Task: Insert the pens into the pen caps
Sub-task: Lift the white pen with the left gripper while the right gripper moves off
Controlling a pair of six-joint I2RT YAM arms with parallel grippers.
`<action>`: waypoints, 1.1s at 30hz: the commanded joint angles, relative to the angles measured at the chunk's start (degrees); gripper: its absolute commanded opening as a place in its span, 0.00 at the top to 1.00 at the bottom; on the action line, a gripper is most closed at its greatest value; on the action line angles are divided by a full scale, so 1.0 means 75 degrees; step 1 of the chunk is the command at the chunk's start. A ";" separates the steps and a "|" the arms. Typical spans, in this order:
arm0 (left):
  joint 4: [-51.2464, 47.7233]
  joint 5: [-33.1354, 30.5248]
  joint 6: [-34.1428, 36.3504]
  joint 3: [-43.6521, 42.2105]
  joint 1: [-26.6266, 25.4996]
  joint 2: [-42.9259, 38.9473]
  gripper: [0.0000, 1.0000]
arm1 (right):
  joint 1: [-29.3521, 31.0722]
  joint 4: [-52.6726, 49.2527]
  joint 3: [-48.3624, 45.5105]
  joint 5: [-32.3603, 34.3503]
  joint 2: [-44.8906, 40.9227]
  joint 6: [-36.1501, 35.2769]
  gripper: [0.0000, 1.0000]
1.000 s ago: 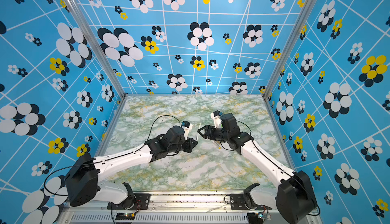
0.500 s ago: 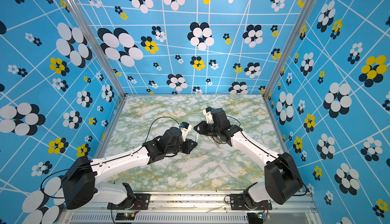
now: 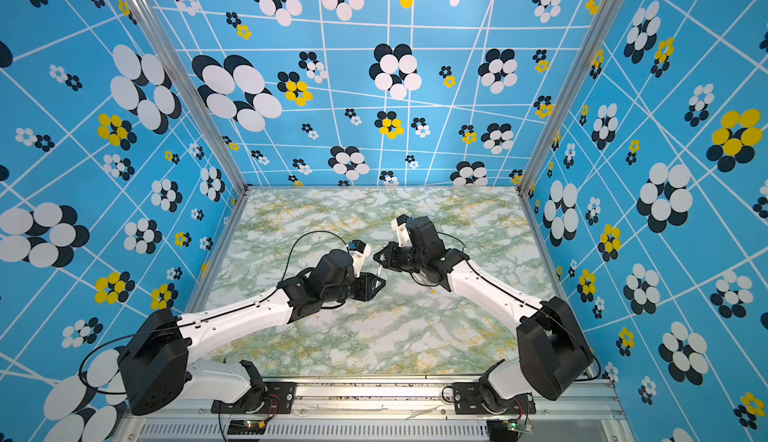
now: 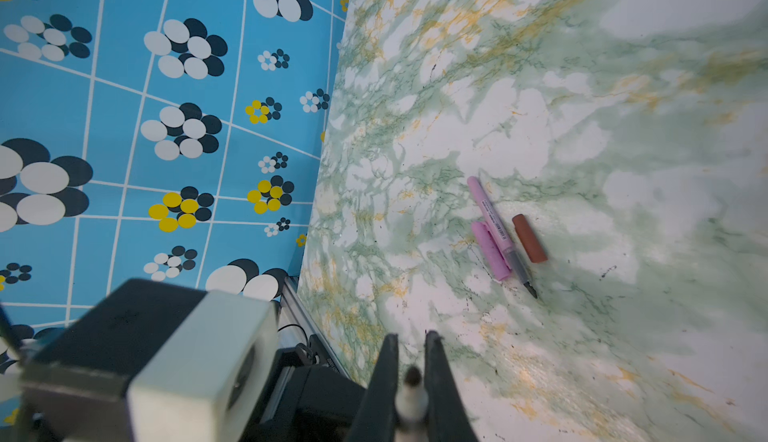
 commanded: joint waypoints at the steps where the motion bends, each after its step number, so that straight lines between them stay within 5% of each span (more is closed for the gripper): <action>1: 0.0203 -0.0039 -0.0050 -0.0115 0.0072 -0.0130 0.68 | 0.0122 0.0201 0.0243 -0.0176 0.0127 0.0173 1.00; 10: -0.0083 -0.0199 -0.0062 -0.0189 0.0141 -0.0360 1.00 | 0.0196 0.0039 0.0329 -0.0003 0.0170 0.0065 1.00; 19: -0.1182 -0.1097 -0.0349 -0.0731 0.0490 -0.1324 1.00 | 0.0196 -0.1251 0.1118 0.0864 0.0215 -0.0551 0.65; 33: -0.2464 -0.1130 -0.0796 -0.2280 0.1345 -0.3817 1.00 | 0.0426 -0.4531 0.3447 0.2058 0.2774 -0.2727 0.61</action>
